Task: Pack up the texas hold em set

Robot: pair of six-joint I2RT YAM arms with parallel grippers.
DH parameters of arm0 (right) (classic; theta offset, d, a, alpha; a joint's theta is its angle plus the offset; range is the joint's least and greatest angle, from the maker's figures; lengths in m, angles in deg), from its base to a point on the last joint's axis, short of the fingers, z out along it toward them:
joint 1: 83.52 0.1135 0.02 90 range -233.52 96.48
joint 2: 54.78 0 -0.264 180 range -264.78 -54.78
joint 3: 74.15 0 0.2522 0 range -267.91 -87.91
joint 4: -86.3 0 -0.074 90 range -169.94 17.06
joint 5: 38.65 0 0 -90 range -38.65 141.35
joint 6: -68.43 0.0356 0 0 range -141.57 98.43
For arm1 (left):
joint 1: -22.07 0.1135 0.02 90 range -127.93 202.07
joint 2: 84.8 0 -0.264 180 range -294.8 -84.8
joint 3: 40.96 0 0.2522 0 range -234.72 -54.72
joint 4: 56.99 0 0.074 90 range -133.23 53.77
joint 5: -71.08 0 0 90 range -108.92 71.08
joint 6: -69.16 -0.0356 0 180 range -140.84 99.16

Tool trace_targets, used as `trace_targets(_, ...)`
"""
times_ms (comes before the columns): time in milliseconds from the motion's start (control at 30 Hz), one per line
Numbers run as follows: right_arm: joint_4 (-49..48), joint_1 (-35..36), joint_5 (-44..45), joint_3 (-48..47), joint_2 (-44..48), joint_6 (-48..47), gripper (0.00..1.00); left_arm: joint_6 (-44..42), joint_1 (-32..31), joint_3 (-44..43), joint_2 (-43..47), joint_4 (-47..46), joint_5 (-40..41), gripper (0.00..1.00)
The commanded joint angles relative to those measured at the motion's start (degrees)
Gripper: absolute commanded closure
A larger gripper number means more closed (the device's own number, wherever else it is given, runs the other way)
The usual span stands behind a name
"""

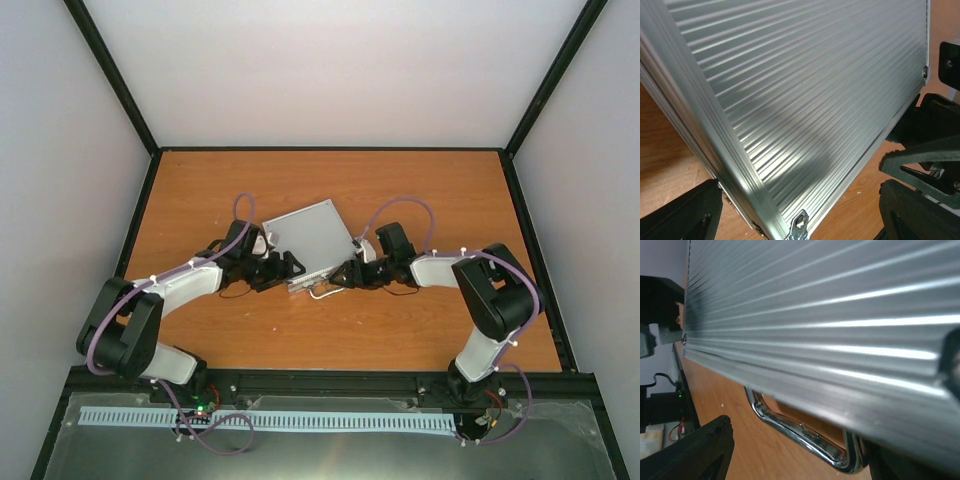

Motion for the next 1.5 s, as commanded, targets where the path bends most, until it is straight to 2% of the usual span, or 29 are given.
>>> trace_targets(0, 2.7, 0.5, -5.4, -0.6, 2.9, 1.9, 0.26, -5.3, 0.3, -3.3, -1.2, -0.4, -3.4, 0.13)
trace_targets(200, 3.1, 0.4, -7.9, -1.7, 5.5, 6.1, 0.24, -6.9, 0.2, -3.8, -1.9, -0.4, -6.0, 0.14)
trace_targets(433, 0.9, 0.5, -4.0, -4.2, 3.1, 7.6, 0.24, -9.0, 0.2, -4.2, -1.9, -1.0, -6.3, 0.13)
trace_targets(533, -1.3, 0.4, -3.3, -4.4, 3.1, 9.0, 0.23, -10.0, 0.2, -4.6, 0.8, 0.8, -3.5, 0.10)
trace_targets(667, 0.1, 0.5, -3.6, -4.3, 4.3, 8.5, 0.23, -13.0, 0.4, -6.3, 5.1, 7.0, 4.7, 0.04)
trace_targets(767, 4.7, 0.5, -2.0, -3.5, 6.5, 3.9, 0.23, -16.2, 1.8, -8.1, 7.9, 10.8, 13.1, 0.01)
trace_targets(833, 9.1, 0.6, -0.7, -3.2, 7.6, -0.3, 0.22, -18.5, 4.5, -8.9, 8.1, 9.4, 16.0, 0.00)
trace_targets(967, 12.2, 2.6, 4.1, -1.6, 9.3, -5.6, 0.21, -20.3, 10.6, -12.6, 2.2, 4.0, 13.8, 0.00)
trace_targets(1167, 4.9, 4.6, 5.7, 3.0, 9.2, -2.9, 0.17, -24.9, 13.4, -21.2, -8.2, -3.4, 12.3, 0.00)
trace_targets(1300, 0.2, 6.6, 8.9, 5.0, 9.0, -2.5, 0.15, -29.9, 15.7, -25.9, -14.8, -8.9, 6.9, 0.00)
trace_targets(1467, -5.7, 8.1, 11.4, 3.6, 3.9, -1.6, 0.17, -34.4, 16.2, -32.5, -23.1, -9.6, 0.9, 0.00)
